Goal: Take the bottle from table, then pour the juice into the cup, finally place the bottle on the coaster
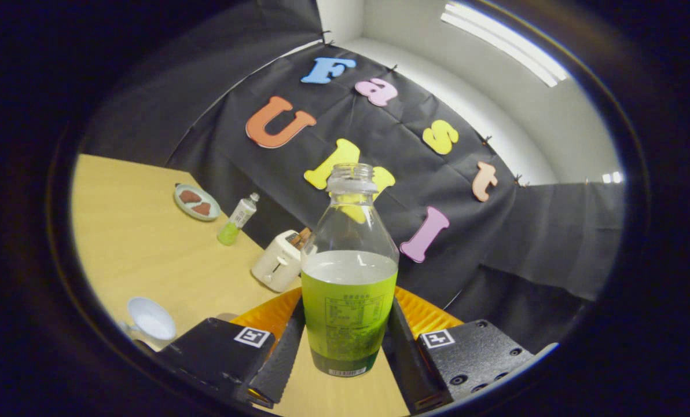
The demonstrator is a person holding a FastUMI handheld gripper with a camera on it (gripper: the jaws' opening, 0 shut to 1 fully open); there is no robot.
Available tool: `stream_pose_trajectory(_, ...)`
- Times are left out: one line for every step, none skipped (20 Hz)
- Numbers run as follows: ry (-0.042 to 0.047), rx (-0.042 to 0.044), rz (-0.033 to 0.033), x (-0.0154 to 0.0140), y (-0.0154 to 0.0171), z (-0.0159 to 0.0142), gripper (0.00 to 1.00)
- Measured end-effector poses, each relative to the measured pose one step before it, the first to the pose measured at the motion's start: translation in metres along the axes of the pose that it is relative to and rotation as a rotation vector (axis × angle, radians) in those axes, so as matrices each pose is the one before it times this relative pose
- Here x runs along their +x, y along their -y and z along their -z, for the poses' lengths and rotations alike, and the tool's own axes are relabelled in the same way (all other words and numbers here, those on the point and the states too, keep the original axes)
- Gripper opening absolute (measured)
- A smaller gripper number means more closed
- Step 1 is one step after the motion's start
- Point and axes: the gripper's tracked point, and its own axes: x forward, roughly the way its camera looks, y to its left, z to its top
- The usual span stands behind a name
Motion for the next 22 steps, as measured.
stream_pose_trajectory(-0.00107, 0.04468, -0.01108, 0.00305, -0.00117, -0.00124, 0.8)
stream_pose_trajectory(-0.00597, 0.04067, -0.01938, 0.00344, -0.00358, 0.00147, 0.8)
stream_pose_trajectory(-0.00712, 0.03972, -0.01707, 0.00405, -0.0037, 0.00271, 0.8)
stream_pose_trajectory(-0.00903, 0.03778, -0.00882, 0.0048, -0.00031, 0.00251, 0.8)
stream_pose_trajectory(-0.00195, 0.03554, -0.02031, 0.00412, -0.00342, 0.0034, 0.8)
stream_pose_trajectory(0.00441, 0.03489, -0.00818, 0.00393, -0.00117, 0.00129, 0.8)
stream_pose_trajectory(0.00367, 0.03047, -0.01349, 0.00364, -0.00168, 0.00285, 0.8)
stream_pose_trajectory(0.00112, 0.04033, -0.01588, 0.00721, -0.00367, 0.0024, 0.8)
stream_pose_trajectory(-0.00837, 0.03975, -0.02712, 0.00619, -0.00679, 0.00658, 0.8)
stream_pose_trajectory(-0.01033, 0.04074, -0.03569, 0.00709, -0.00857, 0.00687, 0.8)
stream_pose_trajectory(-0.01285, 0.03101, -0.02827, 0.00652, -0.0076, 0.00711, 0.8)
stream_pose_trajectory(-0.0087, 0.02587, -0.03446, 0.00501, -0.00821, 0.00719, 0.8)
stream_pose_trajectory(-0.00982, 0.02328, -0.04114, 0.00506, -0.01101, 0.00836, 0.8)
stream_pose_trajectory(-0.01113, 0.00247, -0.02497, 0.00463, -0.00654, 0.00978, 0.8)
stream_pose_trajectory(-0.00549, 0.00033, -0.01622, 0.00655, -0.00509, 0.00779, 0.8)
stream_pose_trajectory(-0.00671, -0.00334, -0.01662, 0.00682, -0.00612, 0.00698, 0.8)
stream_pose_trajectory(-0.01397, 0.00171, -0.00936, 0.00839, -0.00448, 0.00872, 0.81)
stream_pose_trajectory(-0.01286, 0.00751, -0.00568, 0.00871, -0.00338, 0.00923, 0.81)
stream_pose_trajectory(-0.01867, 0.00832, -0.00475, 0.00983, -0.00222, 0.00743, 0.81)
stream_pose_trajectory(-0.01109, 0.01113, 0.0025, 0.00622, 0.00006, 0.0073, 0.81)
stream_pose_trajectory(-0.00815, 0.01572, 0.00497, 0.0073, 0.0004, 0.00737, 0.81)
stream_pose_trajectory(-0.00407, 0.01837, 0.00632, 0.0085, 0.00269, 0.00062, 0.81)
